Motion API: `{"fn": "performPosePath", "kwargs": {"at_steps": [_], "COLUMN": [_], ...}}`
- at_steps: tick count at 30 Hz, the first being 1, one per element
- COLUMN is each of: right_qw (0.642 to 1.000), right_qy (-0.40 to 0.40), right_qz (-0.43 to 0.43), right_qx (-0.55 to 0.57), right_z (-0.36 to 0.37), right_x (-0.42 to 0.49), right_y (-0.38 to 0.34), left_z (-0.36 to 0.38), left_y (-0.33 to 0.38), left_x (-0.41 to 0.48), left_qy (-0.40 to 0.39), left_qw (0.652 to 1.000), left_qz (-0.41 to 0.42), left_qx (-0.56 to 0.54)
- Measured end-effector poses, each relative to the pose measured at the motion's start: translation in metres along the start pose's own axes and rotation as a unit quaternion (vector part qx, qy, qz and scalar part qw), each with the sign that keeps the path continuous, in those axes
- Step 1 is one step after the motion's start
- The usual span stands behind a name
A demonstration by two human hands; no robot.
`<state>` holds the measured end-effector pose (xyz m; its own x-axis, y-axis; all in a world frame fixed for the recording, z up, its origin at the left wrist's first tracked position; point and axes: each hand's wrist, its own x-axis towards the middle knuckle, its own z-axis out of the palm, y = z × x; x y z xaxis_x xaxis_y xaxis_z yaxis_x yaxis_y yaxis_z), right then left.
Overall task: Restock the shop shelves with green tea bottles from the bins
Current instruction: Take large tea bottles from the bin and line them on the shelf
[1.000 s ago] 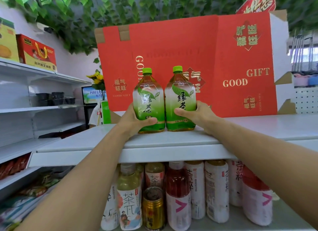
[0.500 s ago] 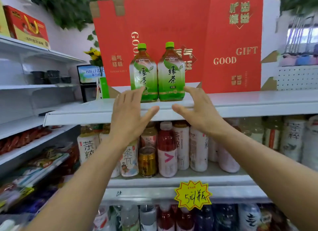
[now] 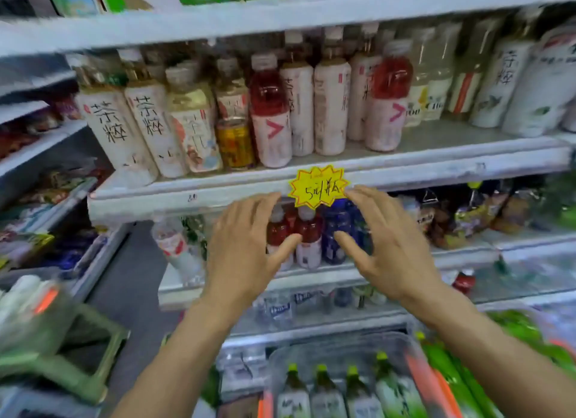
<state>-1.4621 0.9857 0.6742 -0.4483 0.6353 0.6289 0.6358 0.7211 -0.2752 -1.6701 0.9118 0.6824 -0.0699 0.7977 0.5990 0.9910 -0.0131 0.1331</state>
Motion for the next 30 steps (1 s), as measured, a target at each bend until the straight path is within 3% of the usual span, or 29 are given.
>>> {"fn": "performPosePath", "kwargs": {"at_steps": [7,12,17,19,22,25,30], "right_qw": [0.98,0.922,0.861,0.849,0.834,0.817,0.804], "right_qy": [-0.179,-0.336,-0.425,-0.445,-0.46,-0.464,-0.429], "right_qz": [0.075,0.185,0.26,0.264,0.286,0.325,0.393], "right_qx": [0.03,0.052,0.105,0.108,0.105,0.102,0.119], "right_z": [0.051,0.095,0.133,0.147,0.164,0.182,0.23], "right_x": [-0.094,-0.172,-0.236,-0.254,-0.274,-0.284,-0.284], "right_y": [0.058,0.106,0.135,0.147,0.163,0.181,0.211], "left_z": [0.077,0.141,0.195,0.218,0.249,0.279,0.336], "left_y": [0.017,0.032,0.042,0.044,0.05,0.06,0.086], "left_x": [-0.098,-0.173,-0.233,-0.244,-0.251,-0.245,-0.228], "left_qy": [-0.151,-0.287,-0.357,-0.399,-0.478,-0.497,-0.558], "left_qw": [0.98,0.915,0.855,0.84,0.842,0.849,0.806], "left_qz": [-0.108,-0.249,-0.333,-0.326,-0.221,-0.152,-0.192], "left_qx": [-0.075,-0.138,-0.177,-0.173,-0.116,-0.097,-0.055]}}
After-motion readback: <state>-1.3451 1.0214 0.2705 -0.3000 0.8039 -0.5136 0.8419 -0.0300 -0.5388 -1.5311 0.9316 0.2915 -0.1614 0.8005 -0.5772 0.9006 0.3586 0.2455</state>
